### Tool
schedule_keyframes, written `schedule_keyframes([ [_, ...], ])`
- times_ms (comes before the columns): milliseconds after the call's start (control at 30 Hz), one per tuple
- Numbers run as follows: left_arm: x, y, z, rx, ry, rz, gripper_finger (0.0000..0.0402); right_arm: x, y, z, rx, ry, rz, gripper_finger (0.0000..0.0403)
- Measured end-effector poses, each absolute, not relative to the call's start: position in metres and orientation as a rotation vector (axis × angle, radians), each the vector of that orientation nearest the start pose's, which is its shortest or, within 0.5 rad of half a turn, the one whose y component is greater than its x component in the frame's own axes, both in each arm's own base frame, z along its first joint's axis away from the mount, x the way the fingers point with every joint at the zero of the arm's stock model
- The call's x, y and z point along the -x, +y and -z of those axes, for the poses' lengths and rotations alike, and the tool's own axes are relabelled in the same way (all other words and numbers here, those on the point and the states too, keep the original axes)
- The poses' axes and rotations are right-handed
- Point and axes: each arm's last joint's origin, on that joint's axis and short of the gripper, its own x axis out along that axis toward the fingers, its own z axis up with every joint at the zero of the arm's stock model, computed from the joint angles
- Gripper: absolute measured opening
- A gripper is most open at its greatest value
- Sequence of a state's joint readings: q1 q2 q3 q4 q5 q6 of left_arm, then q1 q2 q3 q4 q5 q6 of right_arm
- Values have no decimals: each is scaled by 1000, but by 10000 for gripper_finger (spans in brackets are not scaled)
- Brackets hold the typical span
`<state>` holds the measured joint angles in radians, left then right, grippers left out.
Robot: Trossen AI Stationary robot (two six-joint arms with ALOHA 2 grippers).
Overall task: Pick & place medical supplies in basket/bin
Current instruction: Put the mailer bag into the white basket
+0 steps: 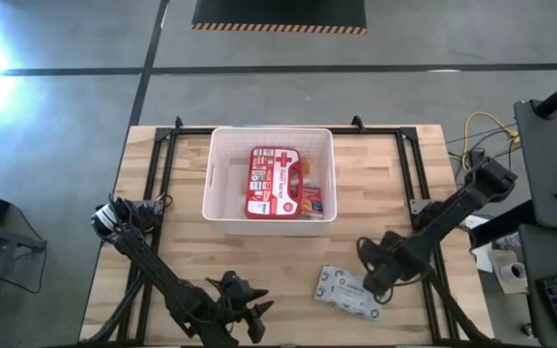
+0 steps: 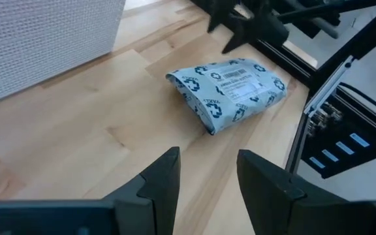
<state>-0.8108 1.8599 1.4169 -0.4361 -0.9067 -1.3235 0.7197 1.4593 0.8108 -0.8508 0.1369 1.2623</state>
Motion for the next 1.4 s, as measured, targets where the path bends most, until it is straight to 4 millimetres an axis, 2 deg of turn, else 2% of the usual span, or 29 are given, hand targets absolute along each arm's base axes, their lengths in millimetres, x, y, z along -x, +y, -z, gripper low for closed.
schedule_keyframes([
  [133, -290, -272, -239, 622, 396, -422, 134, -170, 154, -145, -438, 1562, 447, 253],
  [267, -291, -273, -240, 643, 384, -413, 134, -177, 168, -132, -487, 1628, 335, 243],
  [400, -291, -275, -235, 753, 443, -382, 134, -204, 192, -142, -562, 1503, 184, 245],
  [567, -289, -274, -214, 922, 601, -359, 134, -237, 204, -158, -596, 1330, 58, 244],
  [733, -289, -275, -193, 1045, 543, -301, 134, -271, 207, -160, -606, 1239, 40, 242],
  [867, -292, -267, -179, 1087, 490, -298, 134, -289, 206, -154, -544, 1256, 35, 241],
  [1000, -298, -257, -176, 1088, 463, -326, 134, -290, 211, -153, -546, 1333, 19, 241],
  [1133, -314, -251, -184, 1060, 429, -322, 134, -283, 208, -155, -606, 1342, 73, 250],
  [1300, -338, -249, -187, 969, 457, -278, 134, -271, 199, -164, -719, 1280, 87, 268],
  [1400, -349, -251, -183, 928, 501, -240, 134, -264, 194, -167, -846, 1206, 64, 281],
])
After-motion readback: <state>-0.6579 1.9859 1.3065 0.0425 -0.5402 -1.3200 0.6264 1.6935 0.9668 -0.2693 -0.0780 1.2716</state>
